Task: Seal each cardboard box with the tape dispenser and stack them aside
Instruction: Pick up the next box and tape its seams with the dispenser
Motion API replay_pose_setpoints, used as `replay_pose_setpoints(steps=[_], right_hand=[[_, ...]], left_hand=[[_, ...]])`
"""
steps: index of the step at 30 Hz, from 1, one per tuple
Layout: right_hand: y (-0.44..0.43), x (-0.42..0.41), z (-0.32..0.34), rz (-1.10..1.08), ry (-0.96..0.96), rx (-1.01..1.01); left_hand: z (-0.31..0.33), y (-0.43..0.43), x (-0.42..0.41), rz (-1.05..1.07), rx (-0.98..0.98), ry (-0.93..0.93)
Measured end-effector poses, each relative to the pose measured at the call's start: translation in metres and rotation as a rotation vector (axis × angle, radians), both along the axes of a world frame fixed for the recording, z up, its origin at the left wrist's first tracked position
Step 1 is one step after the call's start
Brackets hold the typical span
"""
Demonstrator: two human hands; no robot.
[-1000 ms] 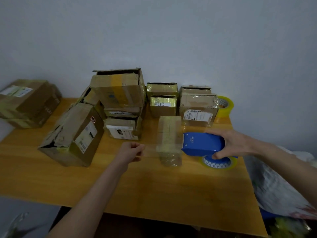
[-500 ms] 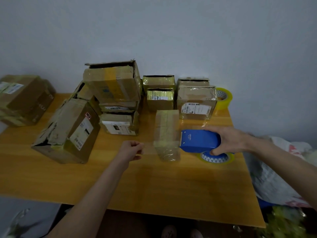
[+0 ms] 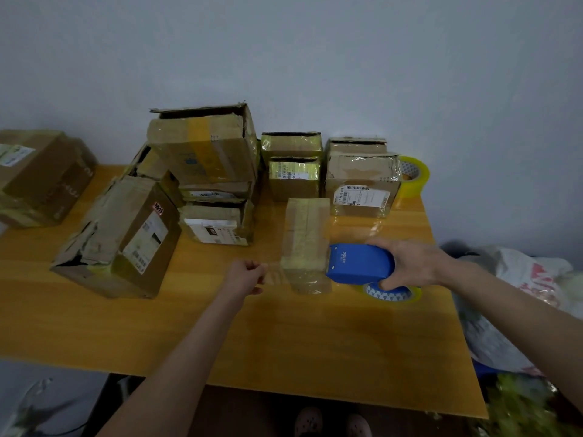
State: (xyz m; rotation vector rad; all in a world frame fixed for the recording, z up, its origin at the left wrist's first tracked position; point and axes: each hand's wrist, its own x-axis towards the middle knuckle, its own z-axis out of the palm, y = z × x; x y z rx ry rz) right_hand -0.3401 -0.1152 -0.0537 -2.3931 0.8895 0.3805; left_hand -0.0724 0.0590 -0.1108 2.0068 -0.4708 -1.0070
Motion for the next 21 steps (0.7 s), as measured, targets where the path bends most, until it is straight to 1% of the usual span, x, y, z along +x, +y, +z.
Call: replay_pose_setpoints(steps=[2,5,9,11,12,13,14,15,16,17,18,20,21], right_hand=[[0.003,0.004,-0.003,0.016,0.027,-0.01],[0.007,0.009,-0.005,0.025,0.056,-0.032],[0.008,0.011,-0.005,0.026,0.035,-0.055],[0.008,0.01,-0.006,0.026,0.02,-0.062],[0.008,0.01,-0.007,0.026,0.014,-0.068],[0.008,0.008,-0.008,0.026,0.012,-0.072],[0.007,0.007,-0.009,0.026,0.011,-0.07],[0.007,0.006,-0.01,0.023,0.009,-0.064],[0.007,0.006,-0.01,0.017,0.006,-0.055],[0.006,0.006,-0.01,0.012,0.002,-0.045],[0.006,0.006,-0.009,0.011,-0.001,-0.039],[0.006,0.005,-0.008,0.009,-0.014,-0.043],[0.006,0.003,-0.008,0.005,-0.024,-0.048]], left_hand=[[-0.006,-0.002,-0.005,-0.023,0.021,-0.045],[-0.011,-0.005,-0.007,-0.108,0.089,-0.178],[-0.004,-0.006,0.002,-0.205,0.25,-0.363],[0.005,0.0,0.005,-0.213,0.332,-0.548],[0.009,0.003,0.003,-0.214,0.293,-0.703],[0.012,0.007,-0.002,-0.246,0.176,-0.864],[0.016,0.008,-0.012,-0.314,0.018,-0.985],[0.019,0.008,-0.025,-0.419,-0.11,-1.052],[0.022,0.006,-0.04,-0.546,-0.171,-1.071],[0.019,0.004,-0.054,-0.666,-0.165,-1.061],[0.015,0.001,-0.064,-0.758,-0.103,-1.041],[0.004,-0.002,-0.068,-0.892,0.091,-1.065],[0.002,-0.003,-0.065,-0.934,0.154,-1.099]])
